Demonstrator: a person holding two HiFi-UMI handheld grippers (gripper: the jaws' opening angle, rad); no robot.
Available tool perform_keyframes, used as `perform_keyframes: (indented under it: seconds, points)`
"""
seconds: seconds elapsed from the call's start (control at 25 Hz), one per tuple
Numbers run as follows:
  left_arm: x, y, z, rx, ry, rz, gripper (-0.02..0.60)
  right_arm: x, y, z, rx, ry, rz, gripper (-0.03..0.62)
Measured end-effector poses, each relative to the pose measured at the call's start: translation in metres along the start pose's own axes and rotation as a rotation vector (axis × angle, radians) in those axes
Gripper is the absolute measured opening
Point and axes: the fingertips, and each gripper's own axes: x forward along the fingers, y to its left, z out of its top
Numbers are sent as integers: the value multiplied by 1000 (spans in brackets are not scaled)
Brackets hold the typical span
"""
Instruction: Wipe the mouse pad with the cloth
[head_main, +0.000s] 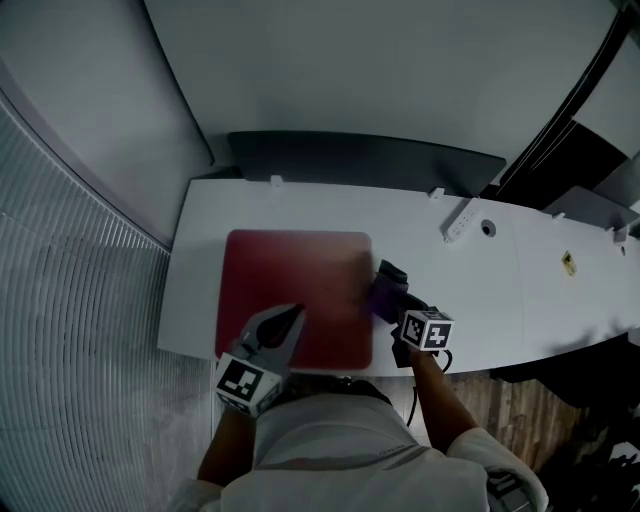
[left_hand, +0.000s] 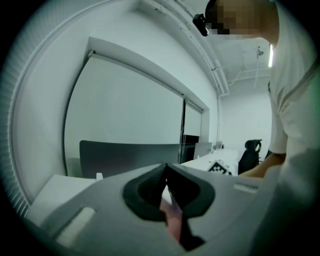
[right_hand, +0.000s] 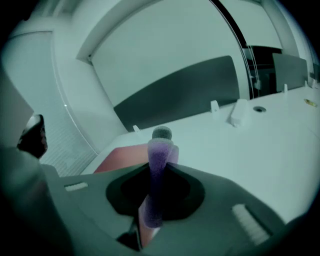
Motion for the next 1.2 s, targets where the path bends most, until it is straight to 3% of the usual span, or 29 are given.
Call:
perform_keyframes:
  seconds: [0.24, 0.48, 0.68, 0.88, 1.08, 1.2]
  points:
    - [-29, 30, 7, -2, -18, 62, 3, 0, 94, 43, -106, -161, 180, 48]
    - [-87, 83, 8, -24, -37, 165, 2, 27, 210, 57, -181, -153, 376, 48]
    - [-147, 122, 16, -64, -35, 288, 3, 64, 299, 27, -211, -30, 507, 48]
    - [-202, 160, -2, -114, -22, 381, 2, 108, 385, -35, -225, 152, 630, 48]
    - [-240, 185, -25, -147, 2, 423, 2, 152, 441, -101, -172, 315, 670, 48]
    - [-260, 194, -21, -169, 8, 438, 3, 167, 456, -124, -145, 365, 633, 48]
